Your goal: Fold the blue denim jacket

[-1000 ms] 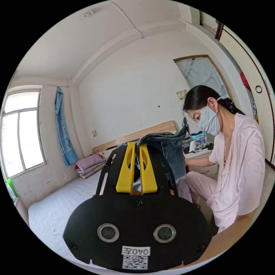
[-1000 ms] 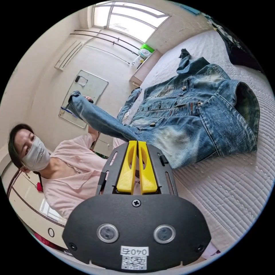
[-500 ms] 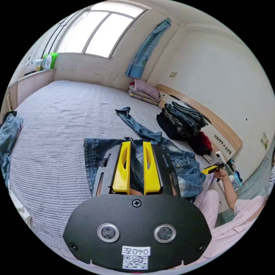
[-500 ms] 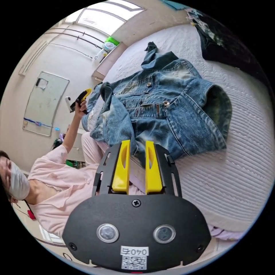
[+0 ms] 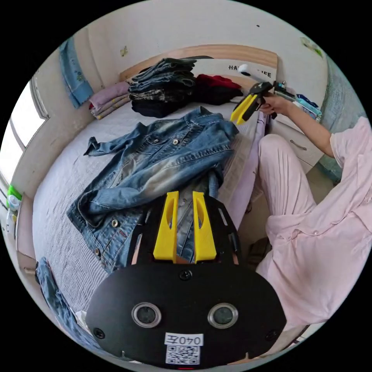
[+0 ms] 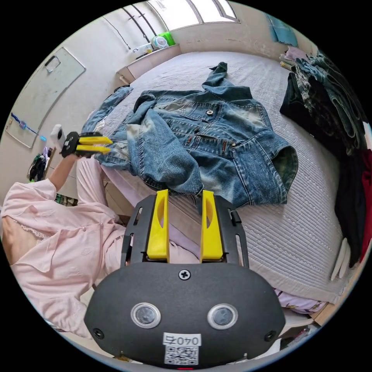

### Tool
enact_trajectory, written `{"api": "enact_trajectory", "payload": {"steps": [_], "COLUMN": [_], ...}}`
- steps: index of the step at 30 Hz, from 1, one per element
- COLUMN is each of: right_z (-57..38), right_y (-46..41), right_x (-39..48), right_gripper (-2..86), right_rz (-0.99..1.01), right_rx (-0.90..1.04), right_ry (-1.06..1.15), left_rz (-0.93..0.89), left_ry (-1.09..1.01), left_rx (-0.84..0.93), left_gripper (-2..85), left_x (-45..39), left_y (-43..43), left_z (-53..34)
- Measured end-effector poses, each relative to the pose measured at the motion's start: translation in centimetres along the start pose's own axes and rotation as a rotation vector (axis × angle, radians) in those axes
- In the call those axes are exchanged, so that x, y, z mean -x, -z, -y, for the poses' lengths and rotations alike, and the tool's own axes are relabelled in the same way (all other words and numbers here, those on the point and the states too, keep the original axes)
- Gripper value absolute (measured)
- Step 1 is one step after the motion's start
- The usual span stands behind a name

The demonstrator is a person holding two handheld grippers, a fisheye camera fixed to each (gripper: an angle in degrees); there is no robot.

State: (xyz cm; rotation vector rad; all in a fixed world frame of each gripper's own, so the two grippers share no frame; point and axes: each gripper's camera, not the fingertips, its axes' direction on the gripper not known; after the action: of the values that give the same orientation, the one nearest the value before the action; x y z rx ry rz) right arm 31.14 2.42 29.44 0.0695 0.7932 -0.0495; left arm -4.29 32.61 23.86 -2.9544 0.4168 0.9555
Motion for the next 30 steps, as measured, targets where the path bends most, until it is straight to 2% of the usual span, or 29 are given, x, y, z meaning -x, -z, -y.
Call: {"api": "enact_trajectory", "payload": {"steps": [2, 4, 8, 13, 15, 19, 23, 25, 30], "right_z": [0.3, 0.5, 0.8, 1.7, 2.3, 2.7, 2.6, 2.3, 2.1], "right_y": [0.1, 0.4, 0.6, -1.3, -2.6, -2.7, -1.7, -1.2, -0.6], "right_x": [1.4, 2.6, 5.0, 6.6, 7.3, 8.4, 7.5, 7.0, 9.1], "right_gripper": [12.3, 11.7, 10.4, 8.5, 7.2, 5.6, 5.6, 5.6, 5.5], "right_rz": [-0.055, -0.094, -0.205, -0.26, -0.259, -0.259, -0.162, -0.121, -0.21], "right_rx": [0.01, 0.012, 0.015, 0.094, 0.159, 0.166, 0.135, 0.112, 0.104], "right_ry": [0.004, 0.014, 0.058, 0.077, 0.096, 0.139, 0.104, 0.076, 0.102], "left_rz": [0.086, 0.252, 0.32, 0.166, 0.126, 0.036, -0.052, -0.114, -0.082], "left_ry": [-0.054, -0.072, -0.022, 0.055, 0.053, 0.002, -0.01, 0.048, 0.048], "left_rx": [0.04, 0.01, 0.039, 0.183, 0.228, 0.301, 0.321, 0.309, 0.29], "left_gripper": [2.5, 3.1, 1.6, -0.6, -0.7, -0.5, -0.5, -0.6, -0.5], "left_x": [-4.0, -7.6, -8.7, -7.0, -6.6, -5.8, -5.0, -4.1, -5.5], "left_y": [-2.2, -3.8, -5.9, -9.6, -10.0, -11.1, -11.8, -12.0, -12.2], "left_z": [0.0, 0.2, 1.6, 4.0, 5.0, 6.9, 7.8, 7.8, 7.8]}}
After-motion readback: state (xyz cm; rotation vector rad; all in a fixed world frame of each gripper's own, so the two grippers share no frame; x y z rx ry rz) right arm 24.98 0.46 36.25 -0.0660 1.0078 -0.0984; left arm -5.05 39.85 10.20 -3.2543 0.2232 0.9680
